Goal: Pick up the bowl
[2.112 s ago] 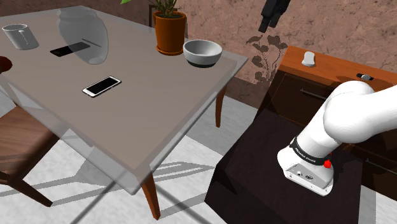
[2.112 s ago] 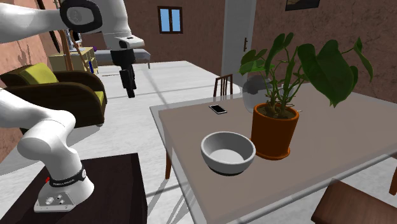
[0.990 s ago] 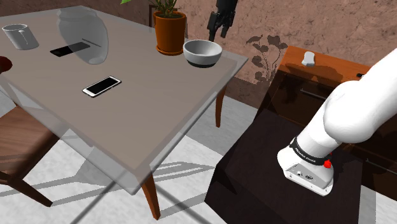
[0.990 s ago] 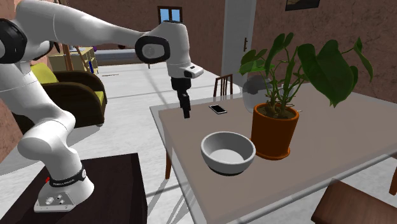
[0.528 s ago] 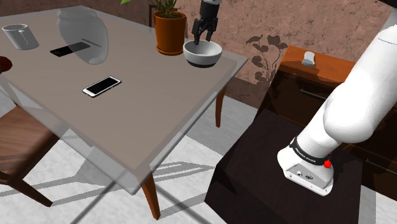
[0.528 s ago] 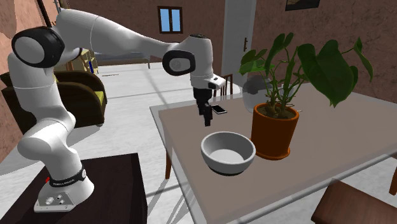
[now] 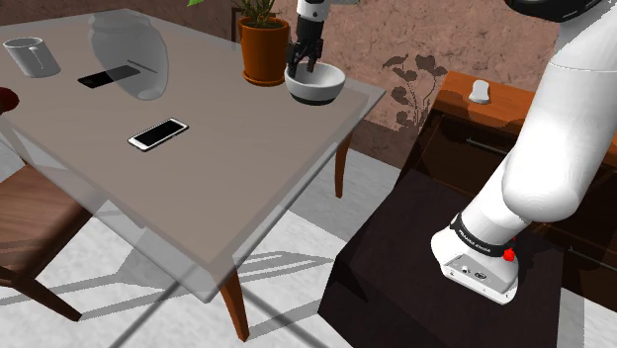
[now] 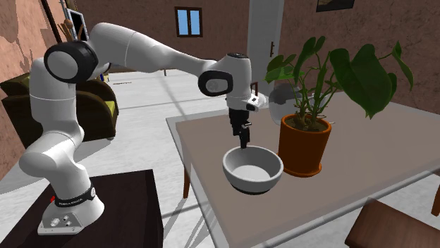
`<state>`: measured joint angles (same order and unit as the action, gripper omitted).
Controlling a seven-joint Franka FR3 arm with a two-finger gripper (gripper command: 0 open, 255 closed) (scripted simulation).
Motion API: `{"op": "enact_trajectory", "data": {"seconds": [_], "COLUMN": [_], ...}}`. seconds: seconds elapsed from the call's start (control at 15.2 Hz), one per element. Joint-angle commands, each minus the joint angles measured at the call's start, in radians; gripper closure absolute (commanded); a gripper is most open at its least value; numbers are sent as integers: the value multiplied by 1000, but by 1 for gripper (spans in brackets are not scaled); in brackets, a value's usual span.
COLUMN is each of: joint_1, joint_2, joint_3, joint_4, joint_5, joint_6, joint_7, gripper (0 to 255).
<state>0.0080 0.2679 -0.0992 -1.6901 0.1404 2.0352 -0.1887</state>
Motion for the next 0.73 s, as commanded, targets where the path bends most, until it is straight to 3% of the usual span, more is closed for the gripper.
{"op": "enact_trajectory", "data": {"seconds": [0.0,0.26,0.33,0.66], "joint_1": [0,0,0,0], "joint_2": [11,20,19,20], "joint_3": [1,2,2,2], "joint_4": [-12,-34,-35,-34], "joint_5": [3,6,6,6], "joint_6": [23,54,54,53], "joint_7": [-3,-7,-7,-7], "gripper": [0,0,255,255]}}
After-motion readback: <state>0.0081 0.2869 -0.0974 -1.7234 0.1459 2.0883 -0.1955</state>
